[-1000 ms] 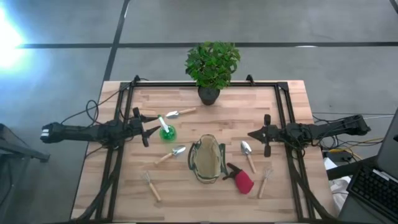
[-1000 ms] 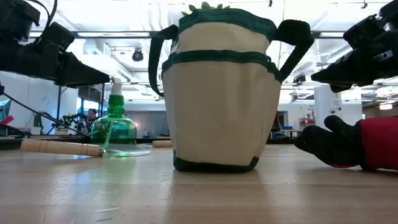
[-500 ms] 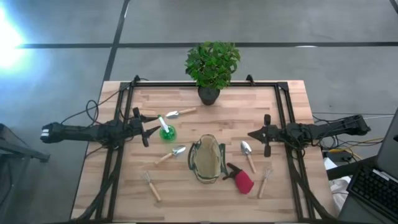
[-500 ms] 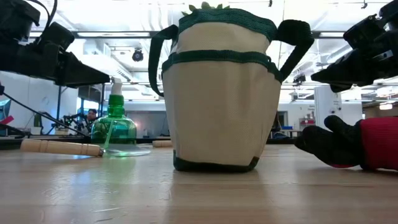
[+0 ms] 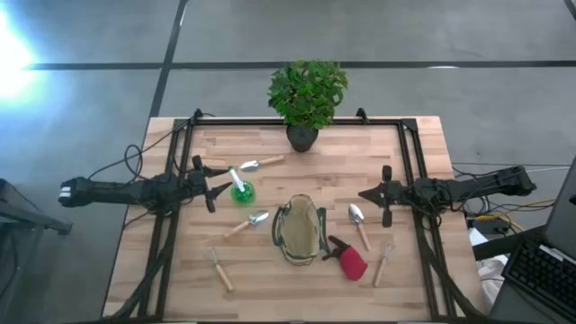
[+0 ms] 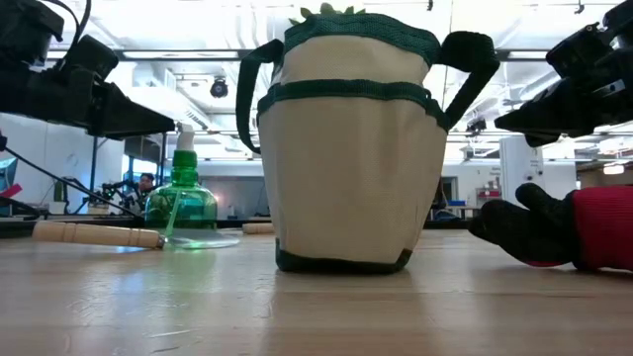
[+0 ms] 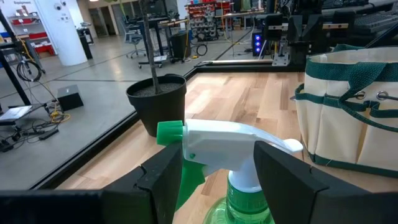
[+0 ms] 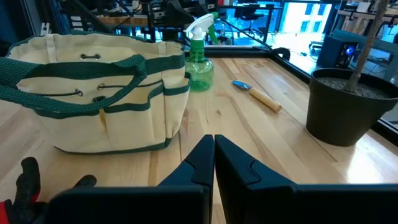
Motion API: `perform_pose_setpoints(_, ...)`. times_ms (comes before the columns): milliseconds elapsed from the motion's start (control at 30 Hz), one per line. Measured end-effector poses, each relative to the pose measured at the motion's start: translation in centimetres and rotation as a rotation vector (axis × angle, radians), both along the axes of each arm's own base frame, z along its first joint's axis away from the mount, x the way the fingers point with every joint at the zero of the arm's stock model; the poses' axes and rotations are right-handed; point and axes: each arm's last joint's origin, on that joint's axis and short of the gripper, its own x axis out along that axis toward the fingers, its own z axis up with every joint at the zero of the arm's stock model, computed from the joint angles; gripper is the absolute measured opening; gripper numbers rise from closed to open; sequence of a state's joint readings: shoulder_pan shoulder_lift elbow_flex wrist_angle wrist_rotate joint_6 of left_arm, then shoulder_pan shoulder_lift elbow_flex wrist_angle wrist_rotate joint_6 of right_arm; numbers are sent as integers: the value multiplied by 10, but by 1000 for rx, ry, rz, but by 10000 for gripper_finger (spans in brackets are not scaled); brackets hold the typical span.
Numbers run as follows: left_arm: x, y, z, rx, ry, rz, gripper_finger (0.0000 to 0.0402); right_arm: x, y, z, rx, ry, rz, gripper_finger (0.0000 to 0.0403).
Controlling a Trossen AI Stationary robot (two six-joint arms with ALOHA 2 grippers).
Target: Pick & Place Garden tools in Gardening bag
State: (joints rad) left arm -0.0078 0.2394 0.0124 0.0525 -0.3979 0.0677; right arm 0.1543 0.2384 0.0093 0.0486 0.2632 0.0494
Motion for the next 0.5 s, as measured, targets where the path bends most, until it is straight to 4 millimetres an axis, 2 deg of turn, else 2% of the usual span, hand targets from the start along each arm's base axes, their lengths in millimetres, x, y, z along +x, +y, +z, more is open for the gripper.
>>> perform_pose_setpoints(500,0,0,0,0,0,0,202,1,0,4,-17,-37,4,9)
